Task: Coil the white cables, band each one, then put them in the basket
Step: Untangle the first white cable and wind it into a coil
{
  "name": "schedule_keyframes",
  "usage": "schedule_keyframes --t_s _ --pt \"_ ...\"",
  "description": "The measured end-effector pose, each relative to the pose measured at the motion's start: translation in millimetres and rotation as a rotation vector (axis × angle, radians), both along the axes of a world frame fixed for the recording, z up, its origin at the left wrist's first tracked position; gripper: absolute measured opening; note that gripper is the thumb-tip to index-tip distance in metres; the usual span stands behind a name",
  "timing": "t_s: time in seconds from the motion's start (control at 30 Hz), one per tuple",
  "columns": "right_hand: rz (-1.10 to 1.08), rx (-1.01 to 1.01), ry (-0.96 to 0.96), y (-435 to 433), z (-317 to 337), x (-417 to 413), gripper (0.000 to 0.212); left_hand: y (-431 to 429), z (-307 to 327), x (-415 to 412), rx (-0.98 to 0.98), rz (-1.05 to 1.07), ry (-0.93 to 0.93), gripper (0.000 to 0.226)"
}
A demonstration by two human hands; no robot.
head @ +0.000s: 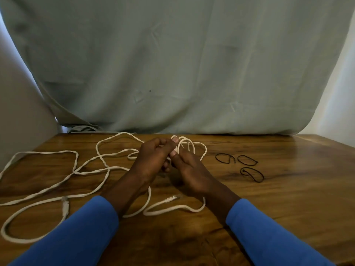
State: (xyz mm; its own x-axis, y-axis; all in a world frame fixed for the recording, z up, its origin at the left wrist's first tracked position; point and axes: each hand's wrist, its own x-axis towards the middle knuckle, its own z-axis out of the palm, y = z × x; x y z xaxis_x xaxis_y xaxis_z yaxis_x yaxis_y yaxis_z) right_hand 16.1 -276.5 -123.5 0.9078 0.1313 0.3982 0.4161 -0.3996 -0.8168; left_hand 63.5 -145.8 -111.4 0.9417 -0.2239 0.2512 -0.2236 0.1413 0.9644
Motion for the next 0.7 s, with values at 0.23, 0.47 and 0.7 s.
schedule_keyframes --t_s 0.23,0.47,0.7 --pt "0.082 0.852 0.128 -12.9 23.4 20.1 0.032 -13.9 -14.8 -15.2 0.421 -0.049 -0.186 0.077" --pt "0.262 1.221 0.229 -36.1 21.6 31.9 0.047 -31.3 -22.5 -27.5 0.579 0.050 -0.248 0.029" --pt "0.361 1.305 0.210 -40.4 16.1 36.2 0.044 -41.6 -27.7 -37.2 0.306 0.037 -0.085 0.045"
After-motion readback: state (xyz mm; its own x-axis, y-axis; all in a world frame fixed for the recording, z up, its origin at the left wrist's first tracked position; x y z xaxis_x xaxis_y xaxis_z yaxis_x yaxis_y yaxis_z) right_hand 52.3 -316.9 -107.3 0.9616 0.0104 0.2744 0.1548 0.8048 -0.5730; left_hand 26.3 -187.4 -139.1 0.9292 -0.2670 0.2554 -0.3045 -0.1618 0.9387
